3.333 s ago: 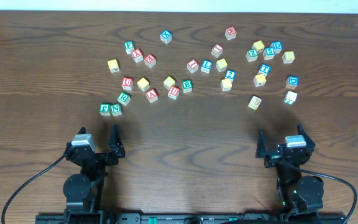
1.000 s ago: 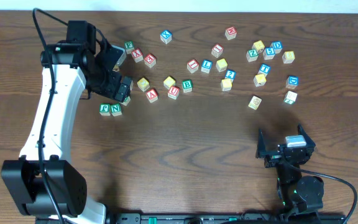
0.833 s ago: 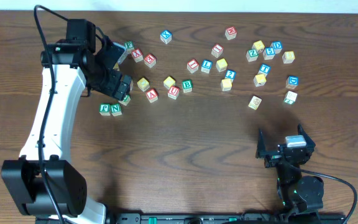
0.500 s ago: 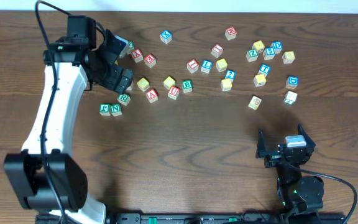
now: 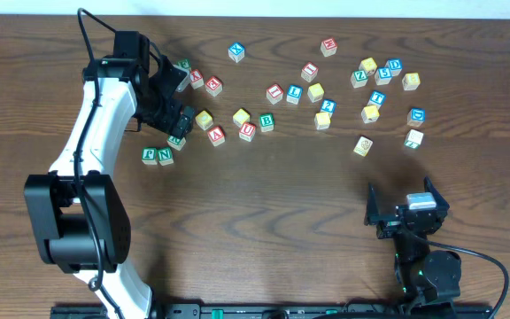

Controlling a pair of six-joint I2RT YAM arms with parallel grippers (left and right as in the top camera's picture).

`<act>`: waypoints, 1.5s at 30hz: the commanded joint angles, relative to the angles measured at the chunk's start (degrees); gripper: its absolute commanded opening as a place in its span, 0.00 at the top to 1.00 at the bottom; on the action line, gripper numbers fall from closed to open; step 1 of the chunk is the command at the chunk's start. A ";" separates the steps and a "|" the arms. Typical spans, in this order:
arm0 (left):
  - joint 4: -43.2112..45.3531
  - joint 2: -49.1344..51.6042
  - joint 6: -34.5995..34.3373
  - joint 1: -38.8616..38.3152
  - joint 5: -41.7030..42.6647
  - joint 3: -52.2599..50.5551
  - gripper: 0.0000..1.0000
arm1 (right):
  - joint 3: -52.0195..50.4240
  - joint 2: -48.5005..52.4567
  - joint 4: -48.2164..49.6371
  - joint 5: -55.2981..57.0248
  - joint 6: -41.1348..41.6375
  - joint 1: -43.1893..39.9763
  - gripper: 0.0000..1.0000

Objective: Spell out ROBOT
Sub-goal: 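Move the left gripper over the green R block near the red U, then lower the left gripper and grasp the green R block, lift it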

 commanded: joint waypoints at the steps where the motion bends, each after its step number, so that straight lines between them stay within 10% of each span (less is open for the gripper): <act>1: 0.11 0.13 1.20 -0.02 0.57 -0.57 0.02 | -0.04 -0.35 -0.24 -0.17 -0.61 -0.26 0.01; 45: 4.33 8.57 2.64 -0.02 -6.67 -3.02 0.02 | -0.04 -0.35 -0.24 -0.17 -0.61 -0.26 0.01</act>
